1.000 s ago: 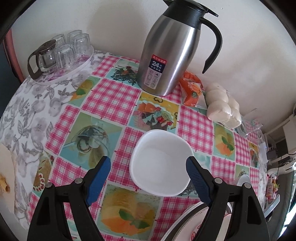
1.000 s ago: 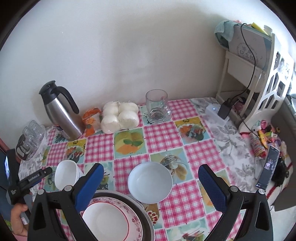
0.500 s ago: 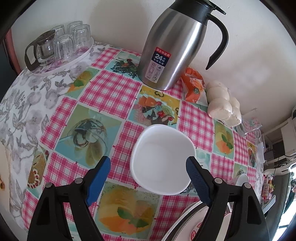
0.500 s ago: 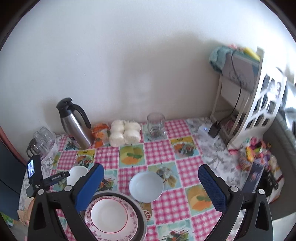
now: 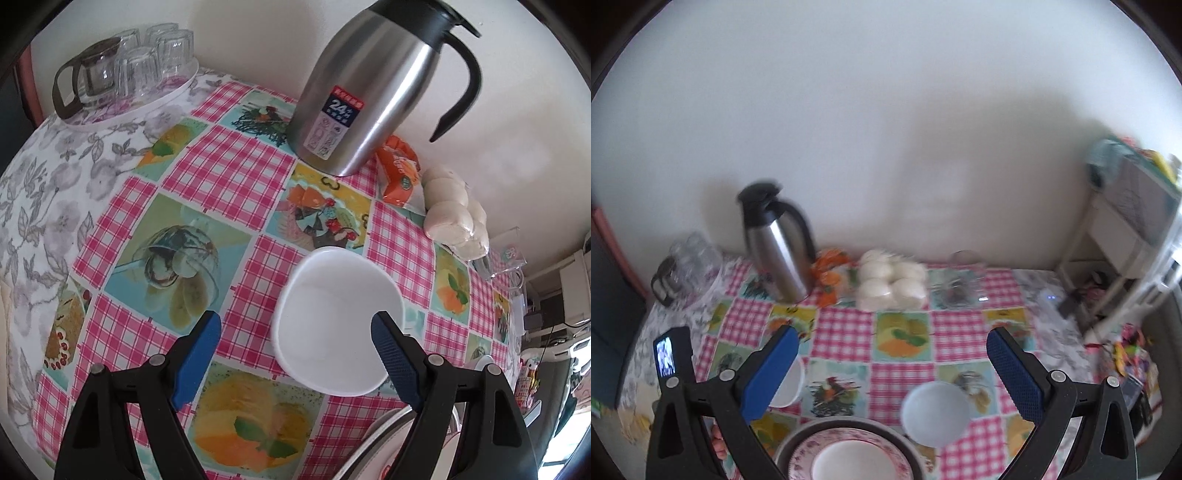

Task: Organize plates and bowls
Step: 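Close both grippers on the rim of the white square bowl, then lift and tilt the white square bowl with both grippers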

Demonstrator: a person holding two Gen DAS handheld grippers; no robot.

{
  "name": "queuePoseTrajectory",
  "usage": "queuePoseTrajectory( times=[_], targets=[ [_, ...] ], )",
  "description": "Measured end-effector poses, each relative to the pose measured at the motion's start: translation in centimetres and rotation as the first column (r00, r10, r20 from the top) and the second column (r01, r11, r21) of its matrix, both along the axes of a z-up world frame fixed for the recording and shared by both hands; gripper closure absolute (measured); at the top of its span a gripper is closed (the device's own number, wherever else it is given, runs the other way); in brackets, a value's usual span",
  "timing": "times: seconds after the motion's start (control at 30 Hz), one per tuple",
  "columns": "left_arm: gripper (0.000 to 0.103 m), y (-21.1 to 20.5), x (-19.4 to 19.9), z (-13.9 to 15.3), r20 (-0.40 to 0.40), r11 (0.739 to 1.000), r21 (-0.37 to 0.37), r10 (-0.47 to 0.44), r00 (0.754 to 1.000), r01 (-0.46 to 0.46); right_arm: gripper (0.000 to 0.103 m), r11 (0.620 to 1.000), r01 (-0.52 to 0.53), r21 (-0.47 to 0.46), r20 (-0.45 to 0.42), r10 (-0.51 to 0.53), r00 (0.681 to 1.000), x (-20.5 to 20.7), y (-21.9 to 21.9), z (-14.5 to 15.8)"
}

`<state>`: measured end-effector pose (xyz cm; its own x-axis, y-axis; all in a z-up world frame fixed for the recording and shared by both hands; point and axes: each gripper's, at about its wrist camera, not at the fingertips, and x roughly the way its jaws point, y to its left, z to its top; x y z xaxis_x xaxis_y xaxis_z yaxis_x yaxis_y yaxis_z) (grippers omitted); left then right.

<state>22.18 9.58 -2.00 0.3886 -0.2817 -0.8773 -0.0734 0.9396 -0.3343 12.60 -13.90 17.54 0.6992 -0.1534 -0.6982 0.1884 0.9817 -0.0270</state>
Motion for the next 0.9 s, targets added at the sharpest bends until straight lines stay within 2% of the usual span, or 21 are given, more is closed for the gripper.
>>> queuePoseTrajectory(
  times=[0.23,0.37,0.6,0.63,0.9],
  targets=[
    [0.02,0.9,0.6,-1.3,-0.023,1.0,-0.011,0.018,1.0,-0.018,0.002,0.996,-0.047,0.07,-0.148,0.057,0.987,5.1,3.8,-8.8],
    [0.031,1.2,1.0,-2.4,-0.049,0.999,-0.032,0.026,0.998,-0.027,0.006,0.997,-0.044,0.068,-0.224,0.058,0.973,7.0,5.4,-13.0],
    [0.042,0.8,1.6,-4.0,-0.083,0.999,-0.046,0.013,0.996,-0.017,0.026,0.996,-0.04,0.074,-0.337,0.063,0.939,9.2,7.5,-18.9],
    [0.047,0.7,1.6,-4.1,-0.086,0.999,-0.045,0.012,0.996,-0.016,0.031,0.997,-0.037,0.073,-0.346,0.06,0.936,9.3,7.6,-19.3],
    [0.062,0.0,2.0,-5.4,-0.112,0.998,-0.064,-0.005,0.994,-0.002,0.053,0.996,-0.008,0.091,-0.4,0.044,0.915,10.4,7.7,-22.3]
  ],
)
